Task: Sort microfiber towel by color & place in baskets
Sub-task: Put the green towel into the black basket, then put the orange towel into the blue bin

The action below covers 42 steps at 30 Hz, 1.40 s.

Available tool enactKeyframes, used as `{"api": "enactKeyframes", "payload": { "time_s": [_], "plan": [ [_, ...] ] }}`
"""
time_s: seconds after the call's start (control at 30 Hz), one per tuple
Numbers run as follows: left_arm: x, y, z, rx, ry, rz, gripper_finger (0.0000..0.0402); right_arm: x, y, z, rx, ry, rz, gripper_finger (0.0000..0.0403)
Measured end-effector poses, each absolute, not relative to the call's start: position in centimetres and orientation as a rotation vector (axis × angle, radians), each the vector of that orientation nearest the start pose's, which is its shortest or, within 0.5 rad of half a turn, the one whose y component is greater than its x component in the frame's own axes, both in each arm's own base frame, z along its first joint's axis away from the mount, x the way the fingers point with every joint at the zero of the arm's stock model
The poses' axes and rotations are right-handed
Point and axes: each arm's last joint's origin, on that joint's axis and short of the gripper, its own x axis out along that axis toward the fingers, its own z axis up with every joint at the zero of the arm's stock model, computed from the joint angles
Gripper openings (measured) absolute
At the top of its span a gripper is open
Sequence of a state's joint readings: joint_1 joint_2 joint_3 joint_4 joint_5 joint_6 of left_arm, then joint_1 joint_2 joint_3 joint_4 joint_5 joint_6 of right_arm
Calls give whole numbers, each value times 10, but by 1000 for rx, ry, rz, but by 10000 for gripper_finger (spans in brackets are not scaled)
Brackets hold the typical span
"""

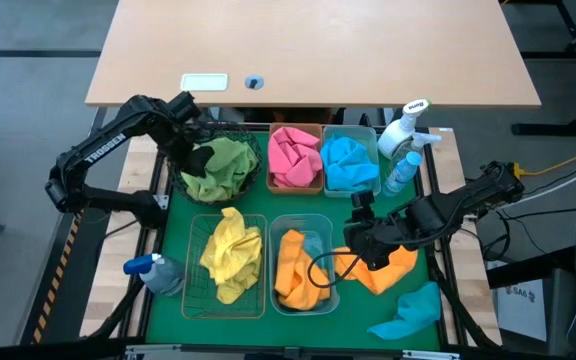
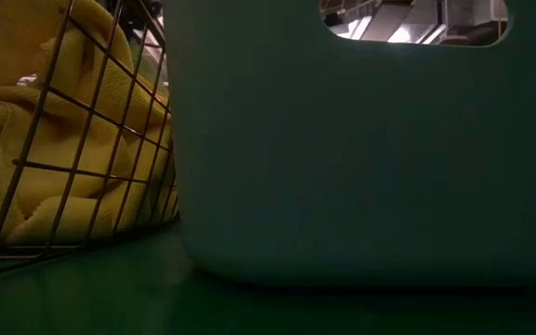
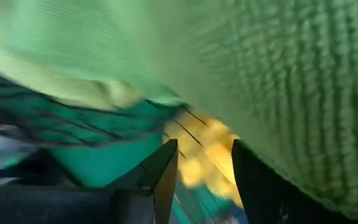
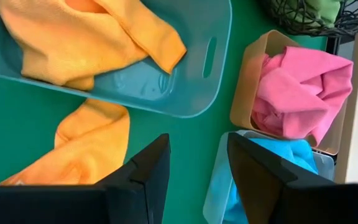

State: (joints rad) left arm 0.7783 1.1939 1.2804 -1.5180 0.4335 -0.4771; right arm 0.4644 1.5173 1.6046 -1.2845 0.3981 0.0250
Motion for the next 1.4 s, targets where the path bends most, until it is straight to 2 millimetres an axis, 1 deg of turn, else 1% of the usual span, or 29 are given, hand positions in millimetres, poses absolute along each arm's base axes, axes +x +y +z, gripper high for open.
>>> {"api": "enactKeyframes", "payload": {
  "time_s": [0.2, 0.3, 0.37, 0.43, 0.57, 0.7, 0.77, 0.9, 1.07, 1.23, 1.33, 1.4],
  "plan": [
    [136, 109, 341, -1277, 1065, 242, 146, 255, 115, 359, -474, 1091, 51, 160],
    [139, 109, 343, -1247, 1016, 131, 146, 255, 115, 359, -474, 1092, 53, 160],
    [141, 110, 344, -1223, 988, 86, 146, 255, 115, 359, -473, 1092, 53, 160],
    [143, 112, 345, -1188, 962, 70, 146, 255, 115, 359, -473, 1092, 53, 160],
    [147, 117, 346, -1111, 915, 96, 146, 255, 115, 359, -448, 1093, 43, 160],
    [154, 123, 347, -1006, 867, 146, 146, 254, 117, 358, -323, 1109, 25, 160],
    [158, 125, 348, -945, 849, 181, 146, 254, 117, 355, -260, 1122, 19, 160],
    [165, 126, 350, -851, 833, 240, 146, 251, 118, 332, -187, 1221, 5, 160],
    [171, 121, 350, -790, 841, 260, 146, 241, 118, 289, -106, 1418, 35, 160],
    [176, 115, 350, -760, 857, 245, 146, 228, 117, 250, 50, 1607, 62, 160],
    [178, 112, 350, -750, 864, 228, 146, 225, 118, 232, 126, 1641, 86, 160],
    [180, 109, 350, -745, 868, 216, 146, 224, 118, 221, 144, 1643, 100, 160]
  ]
}}
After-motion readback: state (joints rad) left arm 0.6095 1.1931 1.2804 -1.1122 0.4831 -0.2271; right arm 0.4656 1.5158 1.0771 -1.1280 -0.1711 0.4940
